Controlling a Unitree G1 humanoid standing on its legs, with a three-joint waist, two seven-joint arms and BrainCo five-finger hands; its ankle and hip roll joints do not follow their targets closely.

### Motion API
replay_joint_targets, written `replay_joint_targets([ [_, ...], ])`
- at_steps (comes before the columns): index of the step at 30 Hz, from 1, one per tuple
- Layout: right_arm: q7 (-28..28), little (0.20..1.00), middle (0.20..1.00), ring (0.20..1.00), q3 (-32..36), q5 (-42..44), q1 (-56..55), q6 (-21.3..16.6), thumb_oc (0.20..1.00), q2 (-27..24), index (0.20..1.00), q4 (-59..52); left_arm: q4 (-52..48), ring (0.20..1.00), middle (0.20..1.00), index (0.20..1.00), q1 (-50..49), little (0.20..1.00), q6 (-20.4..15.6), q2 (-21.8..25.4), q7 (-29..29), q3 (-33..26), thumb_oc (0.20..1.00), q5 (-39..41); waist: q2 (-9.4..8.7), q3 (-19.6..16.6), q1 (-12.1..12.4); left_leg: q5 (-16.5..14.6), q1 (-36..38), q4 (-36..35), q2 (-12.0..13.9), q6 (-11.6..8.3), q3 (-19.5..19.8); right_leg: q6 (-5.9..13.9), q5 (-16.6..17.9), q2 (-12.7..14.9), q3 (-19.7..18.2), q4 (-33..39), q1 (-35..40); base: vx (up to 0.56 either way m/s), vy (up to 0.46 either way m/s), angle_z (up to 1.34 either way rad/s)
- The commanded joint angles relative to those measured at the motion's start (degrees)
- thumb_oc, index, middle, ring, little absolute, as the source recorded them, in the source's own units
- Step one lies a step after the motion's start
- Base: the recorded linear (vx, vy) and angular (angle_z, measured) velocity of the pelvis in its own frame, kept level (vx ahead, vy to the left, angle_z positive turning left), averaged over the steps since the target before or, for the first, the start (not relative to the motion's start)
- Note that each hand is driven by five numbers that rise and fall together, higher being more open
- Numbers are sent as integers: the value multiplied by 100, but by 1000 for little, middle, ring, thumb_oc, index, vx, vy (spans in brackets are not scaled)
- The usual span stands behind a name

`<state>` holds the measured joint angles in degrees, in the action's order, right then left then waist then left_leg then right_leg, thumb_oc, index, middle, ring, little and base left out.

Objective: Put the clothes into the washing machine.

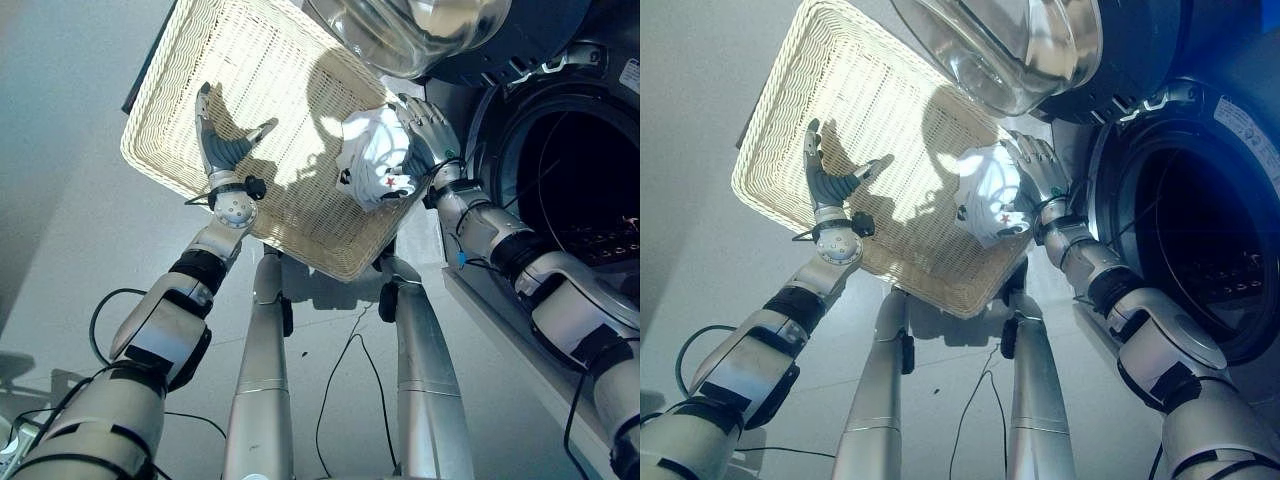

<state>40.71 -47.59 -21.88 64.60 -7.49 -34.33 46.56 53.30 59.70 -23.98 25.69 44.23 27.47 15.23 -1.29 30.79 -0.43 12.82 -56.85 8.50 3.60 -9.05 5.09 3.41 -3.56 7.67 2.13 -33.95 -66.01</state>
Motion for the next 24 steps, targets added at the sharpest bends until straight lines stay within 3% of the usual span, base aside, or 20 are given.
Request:
replay_joint_targets([
  [1,583,1000,1000,1000,80,-203,15,-309,1000,-52,1000,-366,-40,1000,1000,1000,95,1000,-200,-176,222,-326,1000,-265,127,-100,-119,-518,-186,704,-565,384,-304,433,1372,-355,333,1799,481,0,0,0],
  [4,928,1000,1000,1000,343,-214,-236,-501,1000,-158,1000,-922,-182,1000,1000,1000,-45,1000,-202,-164,316,-393,1000,-359,97,-100,-170,-531,-202,700,-561,378,-305,450,1373,-372,294,1806,462,0,0,0],
  [16,862,1000,1000,1000,424,-459,-629,-881,1000,-221,1000,-1632,-390,1000,1000,1000,-217,1000,-149,-148,421,-479,1000,-453,79,-100,-225,-568,-224,746,-551,372,-312,462,1338,-361,273,1764,431,0,0,0],
  [24,232,1000,1000,1000,18,-679,-634,-1037,1000,-194,1000,-1543,-320,1000,1000,1000,-212,1000,-192,-116,357,-469,1000,-396,82,-100,-195,-548,-182,773,-532,347,-329,467,1316,-329,307,1746,495,0,0,0],
])
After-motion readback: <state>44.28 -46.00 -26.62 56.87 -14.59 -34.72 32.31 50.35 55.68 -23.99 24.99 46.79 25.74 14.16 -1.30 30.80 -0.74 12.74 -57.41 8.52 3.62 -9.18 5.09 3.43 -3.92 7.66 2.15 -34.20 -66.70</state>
